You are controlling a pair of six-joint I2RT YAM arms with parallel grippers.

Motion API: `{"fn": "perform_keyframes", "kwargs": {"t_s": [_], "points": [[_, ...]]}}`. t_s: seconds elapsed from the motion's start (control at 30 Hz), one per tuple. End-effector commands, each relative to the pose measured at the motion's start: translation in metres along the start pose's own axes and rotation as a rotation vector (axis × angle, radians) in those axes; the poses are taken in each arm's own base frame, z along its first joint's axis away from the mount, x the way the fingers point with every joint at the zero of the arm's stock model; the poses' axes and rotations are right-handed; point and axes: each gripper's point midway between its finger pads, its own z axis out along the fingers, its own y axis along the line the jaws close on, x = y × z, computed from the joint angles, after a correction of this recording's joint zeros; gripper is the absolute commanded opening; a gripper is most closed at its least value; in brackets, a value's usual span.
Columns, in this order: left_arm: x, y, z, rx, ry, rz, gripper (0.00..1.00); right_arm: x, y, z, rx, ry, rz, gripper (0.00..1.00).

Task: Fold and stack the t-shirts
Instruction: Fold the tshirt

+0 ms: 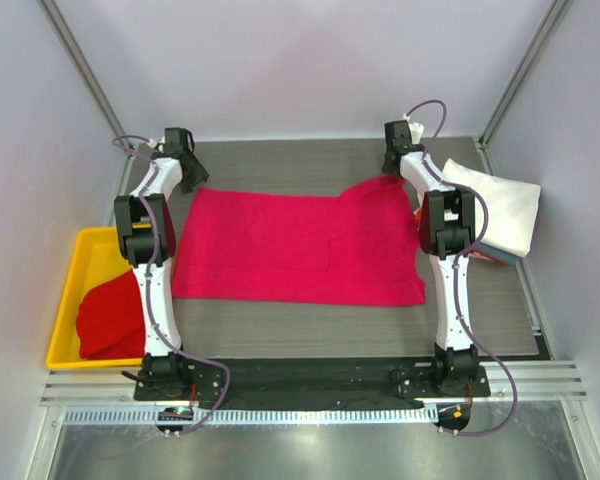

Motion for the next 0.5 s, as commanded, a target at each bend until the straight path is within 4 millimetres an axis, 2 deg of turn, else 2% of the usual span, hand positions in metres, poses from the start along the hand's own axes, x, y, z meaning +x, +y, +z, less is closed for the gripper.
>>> {"fn": "perform_keyframes", "kwargs": {"t_s": [0.0,0.07,0.27,0.4,0.43,0.47], "points": [[0.001,0.004,0.004,-0.030,0.021,0.026,0.51,-0.006,0.005,-0.002,-0.002,-0.014,-0.005,0.25],[0.002,0.004,0.007,-0.031,0.030,0.025,0.48,-0.004,0.007,-0.002,-0.007,-0.013,-0.007,0.20],[0.008,0.009,0.006,-0.045,0.056,0.028,0.44,-0.005,0.014,-0.005,-0.034,-0.009,-0.002,0.16],[0.013,0.012,-0.003,-0.048,0.061,0.029,0.43,-0.005,0.014,-0.008,-0.039,-0.008,0.001,0.15],[0.023,0.018,-0.002,-0.059,0.081,0.036,0.43,-0.006,0.013,-0.008,-0.039,-0.011,0.003,0.13],[0.019,0.015,-0.006,-0.043,0.068,0.036,0.43,-0.006,0.014,-0.009,-0.041,-0.010,0.004,0.11]]}}
